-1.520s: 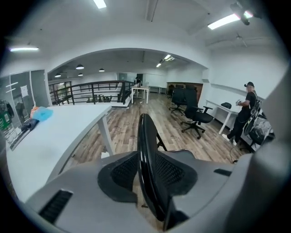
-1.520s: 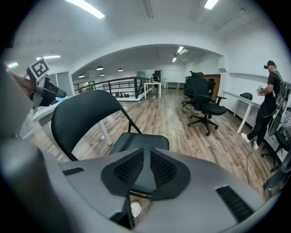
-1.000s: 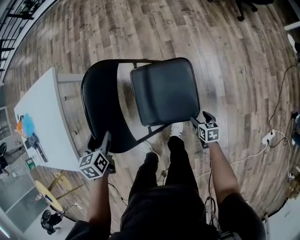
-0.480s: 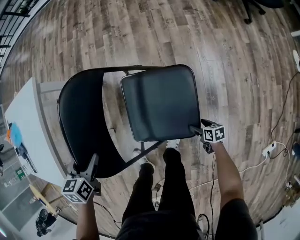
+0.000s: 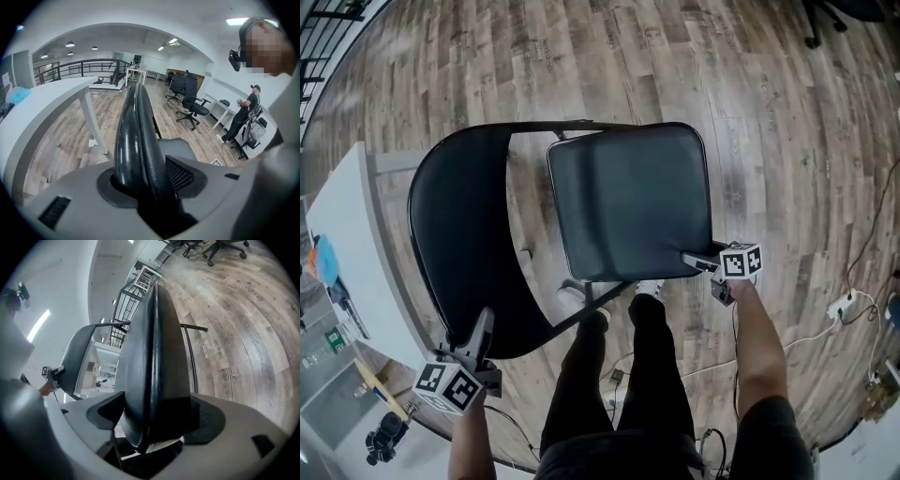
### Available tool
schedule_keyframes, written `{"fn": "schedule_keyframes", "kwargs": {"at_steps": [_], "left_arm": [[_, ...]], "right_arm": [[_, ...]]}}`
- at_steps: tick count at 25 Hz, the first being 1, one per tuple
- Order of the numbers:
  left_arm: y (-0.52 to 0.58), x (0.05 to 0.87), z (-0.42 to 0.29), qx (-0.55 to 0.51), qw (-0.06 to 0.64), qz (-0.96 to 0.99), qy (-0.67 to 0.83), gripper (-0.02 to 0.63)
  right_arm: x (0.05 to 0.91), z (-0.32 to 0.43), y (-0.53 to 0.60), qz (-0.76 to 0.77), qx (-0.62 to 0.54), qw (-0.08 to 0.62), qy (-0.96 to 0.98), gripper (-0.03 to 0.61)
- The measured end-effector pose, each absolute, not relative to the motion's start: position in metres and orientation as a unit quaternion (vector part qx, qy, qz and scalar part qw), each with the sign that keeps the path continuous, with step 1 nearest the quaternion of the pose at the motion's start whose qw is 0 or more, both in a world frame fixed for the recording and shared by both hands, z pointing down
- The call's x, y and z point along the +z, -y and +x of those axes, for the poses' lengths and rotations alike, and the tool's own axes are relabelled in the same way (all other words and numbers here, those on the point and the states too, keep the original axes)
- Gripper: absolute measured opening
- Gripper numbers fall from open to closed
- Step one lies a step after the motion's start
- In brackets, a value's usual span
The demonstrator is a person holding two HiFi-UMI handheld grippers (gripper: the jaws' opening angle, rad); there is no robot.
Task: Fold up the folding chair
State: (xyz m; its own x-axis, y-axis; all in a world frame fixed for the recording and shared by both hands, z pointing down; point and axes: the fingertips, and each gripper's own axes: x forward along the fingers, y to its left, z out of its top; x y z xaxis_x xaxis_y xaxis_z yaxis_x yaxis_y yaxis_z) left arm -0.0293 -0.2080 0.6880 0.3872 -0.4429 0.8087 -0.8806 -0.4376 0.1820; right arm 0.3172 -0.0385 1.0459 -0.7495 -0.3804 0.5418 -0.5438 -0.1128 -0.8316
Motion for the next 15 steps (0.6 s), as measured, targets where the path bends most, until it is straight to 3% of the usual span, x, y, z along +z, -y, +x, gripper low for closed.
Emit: {"fn": "schedule_keyframes", "kwargs": {"at_steps": [1, 15], "left_arm": [[0.209, 0.688, -0.029, 0.349, 0.311, 0.772, 0.430, 0.172], [0.219, 0.645, -0.073, 0.323, 0.332, 0.774, 0.431, 0.130]], "right_arm": [[1.046, 0.316, 0.038, 0.347, 0.663, 0.060, 0.660, 0.371], [0.962, 0.271, 0.057, 0.362, 0.643, 0.058, 0.672, 0.351]]}}
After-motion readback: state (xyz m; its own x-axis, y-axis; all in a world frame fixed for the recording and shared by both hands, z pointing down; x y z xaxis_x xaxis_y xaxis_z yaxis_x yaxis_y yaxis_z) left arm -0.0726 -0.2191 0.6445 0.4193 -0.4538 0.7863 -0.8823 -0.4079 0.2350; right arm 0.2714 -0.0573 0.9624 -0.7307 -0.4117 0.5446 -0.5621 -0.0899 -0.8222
